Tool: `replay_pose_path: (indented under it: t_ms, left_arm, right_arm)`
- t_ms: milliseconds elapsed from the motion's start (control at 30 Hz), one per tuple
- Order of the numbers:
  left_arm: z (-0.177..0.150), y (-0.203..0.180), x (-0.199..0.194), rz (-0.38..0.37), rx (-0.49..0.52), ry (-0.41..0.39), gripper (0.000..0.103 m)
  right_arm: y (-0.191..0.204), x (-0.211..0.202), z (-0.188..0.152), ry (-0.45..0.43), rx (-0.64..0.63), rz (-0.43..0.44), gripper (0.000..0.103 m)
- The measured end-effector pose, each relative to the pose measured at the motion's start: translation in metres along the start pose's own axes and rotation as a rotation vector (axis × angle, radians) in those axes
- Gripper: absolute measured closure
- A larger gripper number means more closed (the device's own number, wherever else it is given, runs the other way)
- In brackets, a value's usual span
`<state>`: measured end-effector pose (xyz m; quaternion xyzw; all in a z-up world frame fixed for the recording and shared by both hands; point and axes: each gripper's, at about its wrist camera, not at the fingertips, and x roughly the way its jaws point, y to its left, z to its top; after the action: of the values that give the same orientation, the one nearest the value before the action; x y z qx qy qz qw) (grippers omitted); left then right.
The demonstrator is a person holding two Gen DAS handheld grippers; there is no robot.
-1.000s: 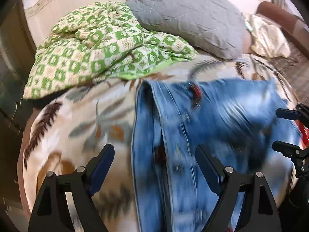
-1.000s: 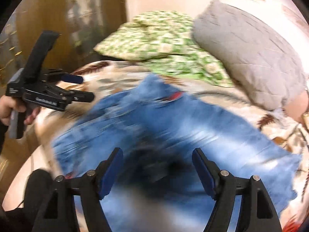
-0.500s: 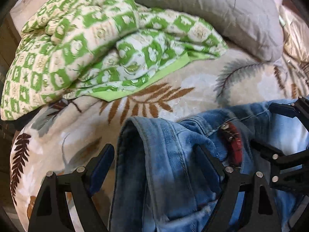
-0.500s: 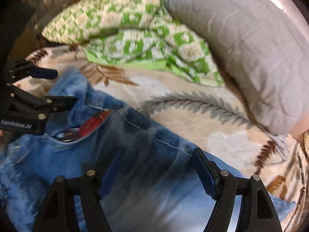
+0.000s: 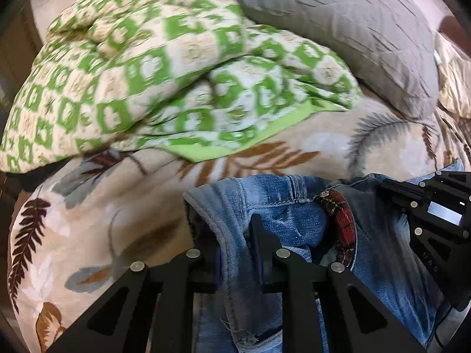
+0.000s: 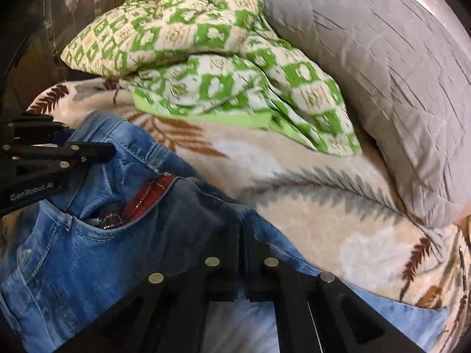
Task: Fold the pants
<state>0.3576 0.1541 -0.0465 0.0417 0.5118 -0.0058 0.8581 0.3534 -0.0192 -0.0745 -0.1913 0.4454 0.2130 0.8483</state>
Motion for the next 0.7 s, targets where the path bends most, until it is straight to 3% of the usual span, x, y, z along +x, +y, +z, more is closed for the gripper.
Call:
replay_pose_path:
  t_ms: [133,200,267,300,333,367,400,433,467,533,700]
  left_arm:
    - [-0.006,0.003,0.015,0.018,-0.005,0.027,0.083]
    - [-0.008,-0.003,0.017,0.033,0.006,0.009,0.075]
    - [-0.010,-0.005,0.010,0.061,0.005,-0.004,0.046]
    - [-0.011,-0.006,0.006,0.078,0.001,-0.014,0.022]
    - [-0.012,-0.005,-0.004,0.093,-0.007,-0.041,0.016]
    - [-0.013,-0.003,-0.015,0.084,-0.013,-0.075,0.016]
    - [-0.013,-0.004,-0.028,0.063,-0.014,-0.104,0.016]
    - [-0.014,-0.007,-0.042,0.048,-0.009,-0.123,0.016]
    - [-0.015,-0.011,-0.052,0.051,0.000,-0.130,0.016]
    - [-0.015,-0.027,-0.071,0.044,0.031,-0.158,0.016]
    - [-0.021,-0.094,-0.108,-0.054,0.166,-0.174,0.016]
  right_arm:
    - [0.015,0.017,0.009,0.028,-0.035,-0.028,0.101]
    - [0.013,0.020,0.008,0.034,-0.020,-0.022,0.100]
    - [0.006,0.013,0.005,0.028,0.017,-0.004,0.097]
    - [0.002,0.009,0.005,0.031,0.028,0.000,0.096]
    - [-0.004,0.000,0.002,0.027,0.044,-0.007,0.092]
    - [-0.009,-0.006,0.002,0.020,0.057,-0.008,0.085]
    - [-0.017,-0.018,-0.002,0.010,0.080,-0.004,0.053]
    - [-0.025,-0.027,-0.005,0.001,0.101,-0.003,0.011]
    - [-0.035,-0.044,-0.011,-0.034,0.135,-0.008,0.004]
    - [-0.055,-0.077,-0.024,-0.103,0.173,-0.031,0.005]
    - [-0.120,-0.150,-0.076,-0.135,0.277,-0.072,0.005]
